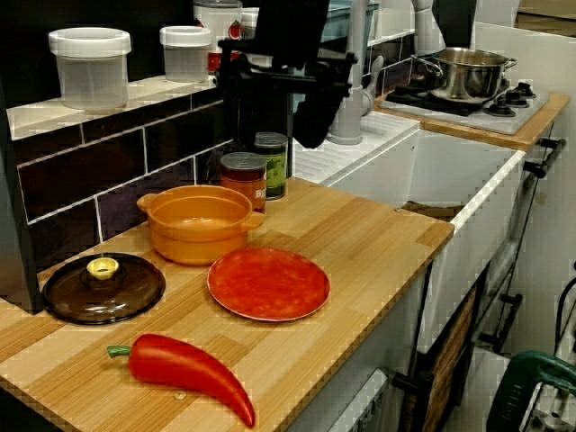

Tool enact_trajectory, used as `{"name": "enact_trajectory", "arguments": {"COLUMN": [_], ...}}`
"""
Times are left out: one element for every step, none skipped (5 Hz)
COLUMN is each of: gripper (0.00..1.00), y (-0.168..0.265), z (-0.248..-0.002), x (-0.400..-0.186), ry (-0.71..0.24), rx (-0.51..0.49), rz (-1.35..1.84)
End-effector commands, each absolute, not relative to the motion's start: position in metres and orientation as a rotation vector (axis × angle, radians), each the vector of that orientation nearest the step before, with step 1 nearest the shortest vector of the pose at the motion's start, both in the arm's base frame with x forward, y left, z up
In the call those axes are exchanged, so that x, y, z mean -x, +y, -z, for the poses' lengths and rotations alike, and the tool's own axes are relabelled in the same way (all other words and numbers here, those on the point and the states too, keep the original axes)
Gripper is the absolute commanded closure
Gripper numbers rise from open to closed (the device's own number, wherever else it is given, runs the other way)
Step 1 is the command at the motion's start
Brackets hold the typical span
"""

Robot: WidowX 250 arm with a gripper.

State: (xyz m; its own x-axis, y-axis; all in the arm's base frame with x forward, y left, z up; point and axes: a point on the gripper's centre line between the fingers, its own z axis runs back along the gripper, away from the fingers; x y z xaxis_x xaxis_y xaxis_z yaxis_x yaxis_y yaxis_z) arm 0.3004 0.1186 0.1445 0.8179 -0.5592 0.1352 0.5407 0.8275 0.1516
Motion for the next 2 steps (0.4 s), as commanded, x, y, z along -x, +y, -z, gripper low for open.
{"name": "enact_trajectory", "arguments": {"gripper": [0.0,0.0], "y": [0.1078,0.1052], "z": [-0.1411,-0.1354], "x": [-0.3079,-0.3132], "ry": [-0.256,-0.227], "rx": [-0.107,-0.093], "rz": [0.743,0.76]}}
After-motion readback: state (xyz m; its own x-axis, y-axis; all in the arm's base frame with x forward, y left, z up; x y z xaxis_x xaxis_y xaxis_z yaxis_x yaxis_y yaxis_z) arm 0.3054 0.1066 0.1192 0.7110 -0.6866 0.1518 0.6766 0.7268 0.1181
